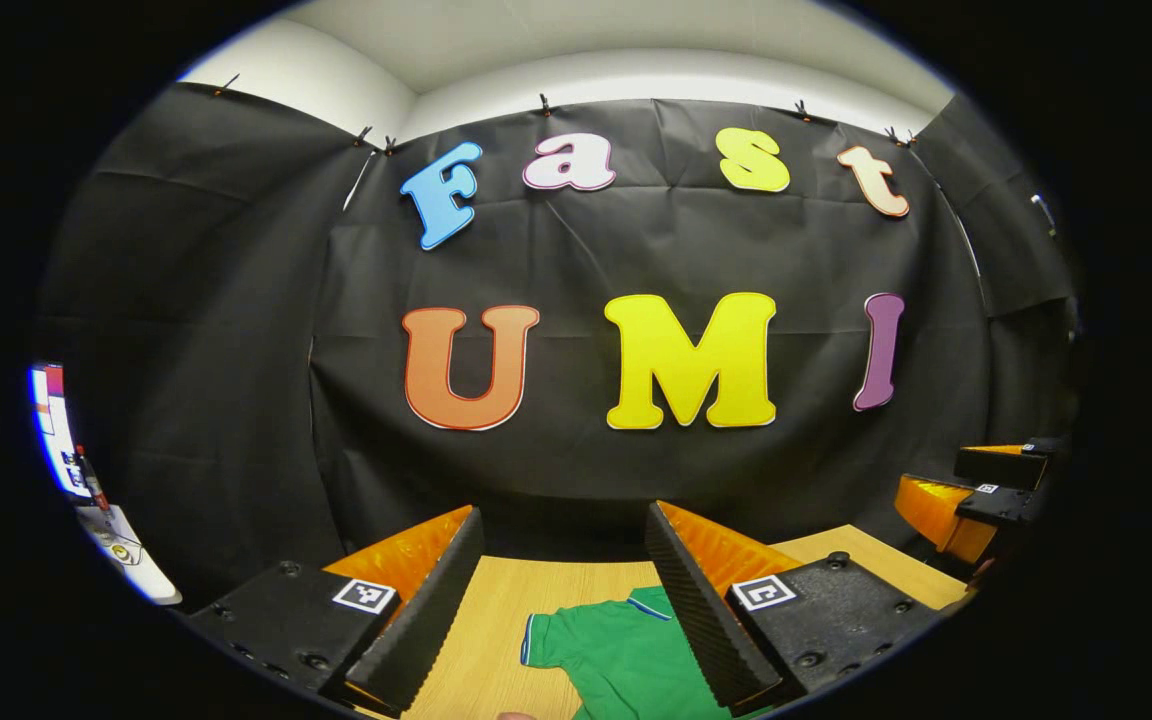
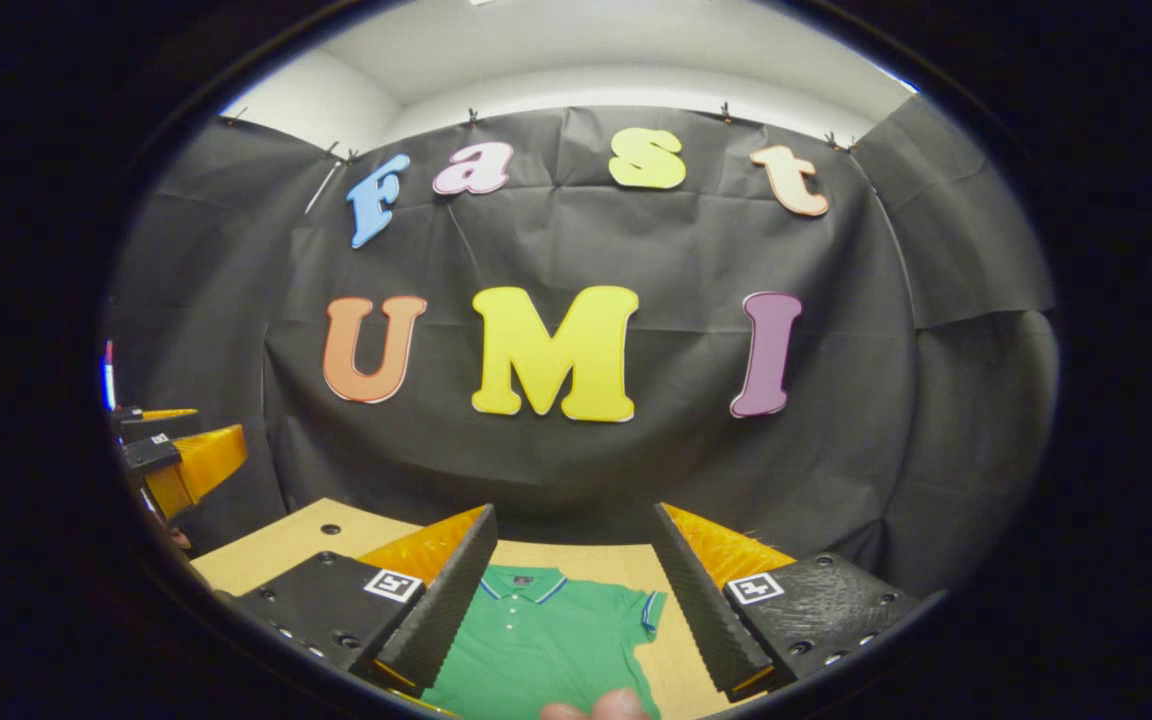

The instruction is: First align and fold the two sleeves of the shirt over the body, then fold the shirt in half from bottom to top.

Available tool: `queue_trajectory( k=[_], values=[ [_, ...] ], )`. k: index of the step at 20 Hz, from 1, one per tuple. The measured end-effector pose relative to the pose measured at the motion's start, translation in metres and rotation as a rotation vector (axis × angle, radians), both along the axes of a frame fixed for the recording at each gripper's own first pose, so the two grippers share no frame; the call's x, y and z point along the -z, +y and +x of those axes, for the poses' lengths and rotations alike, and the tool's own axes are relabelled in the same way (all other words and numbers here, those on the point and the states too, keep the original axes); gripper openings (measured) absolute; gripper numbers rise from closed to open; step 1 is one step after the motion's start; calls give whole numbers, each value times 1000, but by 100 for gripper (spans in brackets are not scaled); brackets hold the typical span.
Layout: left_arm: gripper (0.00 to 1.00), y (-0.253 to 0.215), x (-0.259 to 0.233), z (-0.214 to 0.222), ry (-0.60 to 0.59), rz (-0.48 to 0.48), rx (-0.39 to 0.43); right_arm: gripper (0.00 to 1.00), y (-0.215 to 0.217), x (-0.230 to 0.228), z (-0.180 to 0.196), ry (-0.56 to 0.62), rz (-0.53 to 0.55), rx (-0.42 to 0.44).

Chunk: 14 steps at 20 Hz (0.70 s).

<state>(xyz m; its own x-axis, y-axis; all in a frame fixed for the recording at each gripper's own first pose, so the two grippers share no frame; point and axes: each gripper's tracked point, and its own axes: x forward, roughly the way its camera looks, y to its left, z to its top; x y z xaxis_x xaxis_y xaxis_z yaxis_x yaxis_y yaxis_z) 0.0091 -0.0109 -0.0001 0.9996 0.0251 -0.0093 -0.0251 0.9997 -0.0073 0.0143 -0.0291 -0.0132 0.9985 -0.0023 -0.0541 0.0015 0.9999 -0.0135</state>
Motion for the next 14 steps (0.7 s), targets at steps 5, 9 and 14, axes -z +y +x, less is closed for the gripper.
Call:
queue_trajectory(
  k=[5, 9, 14],
  values=[
    [100, 4, -1, 4, 8, -5, -35, 96, -13, 8, 14, 27, -7, -5],
    [100, 15, -10, 7, -4, 0, -75, 95, -26, 16, 34, 49, -14, -10],
    [100, 28, -14, 10, 5, 21, -128, 96, -45, 52, 74, 112, -19, -20]
  ],
)
